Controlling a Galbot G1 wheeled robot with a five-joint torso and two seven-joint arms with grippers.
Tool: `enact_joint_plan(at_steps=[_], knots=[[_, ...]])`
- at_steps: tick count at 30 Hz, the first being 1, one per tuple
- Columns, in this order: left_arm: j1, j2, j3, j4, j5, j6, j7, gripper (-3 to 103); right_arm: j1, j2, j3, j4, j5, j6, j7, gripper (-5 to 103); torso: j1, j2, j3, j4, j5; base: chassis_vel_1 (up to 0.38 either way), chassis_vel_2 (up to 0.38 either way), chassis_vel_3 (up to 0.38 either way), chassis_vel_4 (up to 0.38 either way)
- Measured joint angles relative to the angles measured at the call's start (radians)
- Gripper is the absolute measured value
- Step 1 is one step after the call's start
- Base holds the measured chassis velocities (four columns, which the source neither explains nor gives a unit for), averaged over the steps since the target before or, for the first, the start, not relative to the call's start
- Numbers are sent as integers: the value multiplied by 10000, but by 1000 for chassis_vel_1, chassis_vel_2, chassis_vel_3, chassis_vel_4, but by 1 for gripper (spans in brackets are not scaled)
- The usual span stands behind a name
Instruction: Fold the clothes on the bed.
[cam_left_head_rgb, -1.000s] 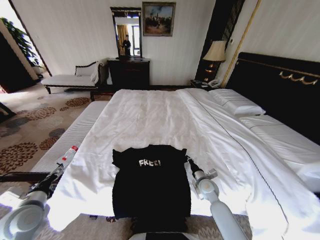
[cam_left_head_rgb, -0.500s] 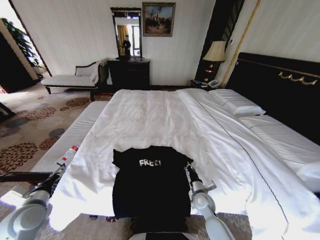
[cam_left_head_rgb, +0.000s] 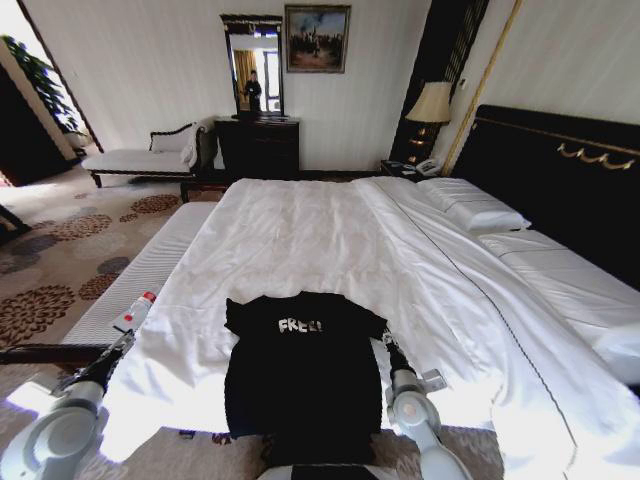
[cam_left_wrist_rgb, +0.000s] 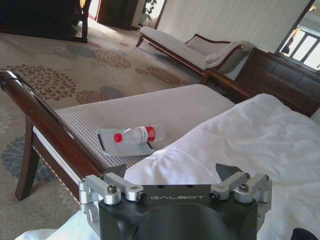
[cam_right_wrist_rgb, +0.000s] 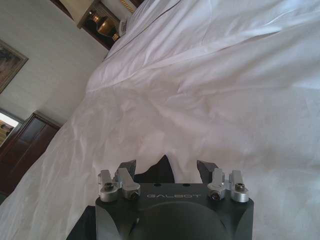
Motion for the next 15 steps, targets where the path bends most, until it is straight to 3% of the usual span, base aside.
enact_joint_plan(at_steps=[1, 4, 6, 9, 11, 13, 15], knots=[[0, 0, 0, 0, 0, 0, 0, 100, 0, 0, 0, 0, 0, 0, 0, 69, 0, 0, 0, 0, 0, 0, 0, 0, 0], [-35, 0, 108, -31, 76, -1, -5, 100, 722, -568, 82, -640, 740, -765, -97, 85, 1, 0, 1, 5, 2, 0, 0, 0, 0], [-37, 0, 120, -64, 95, -1, -10, 100, 939, -771, 65, -848, 1135, -1030, -213, 85, 2, 0, 1, 3, 0, 0, 0, 0, 0], [-7, 0, 96, -158, 101, 0, -33, 100, 1649, -1334, -60, -1761, 2081, -1552, -1129, 99, 4, -1, 2, 6, 2, 0, 0, 0, 0], [18, 2, 56, -177, 97, 1, -36, 100, 1759, -1472, -108, -1985, 2159, -1655, -1495, 100, 4, -1, 2, 5, 2, 0, 0, 0, 0], [81, 16, -66, -206, 49, 4, -39, 100, 1880, -1762, -225, -2363, 2180, -1953, -2439, 100, 4, -1, 1, 3, 0, 0, 0, 0, 0], [108, 19, -113, -207, 29, 5, -39, 100, 1908, -1819, -276, -2478, 2140, -2032, -2676, 100, 4, 0, 2, 2, 1, 0, 0, 0, 0]])
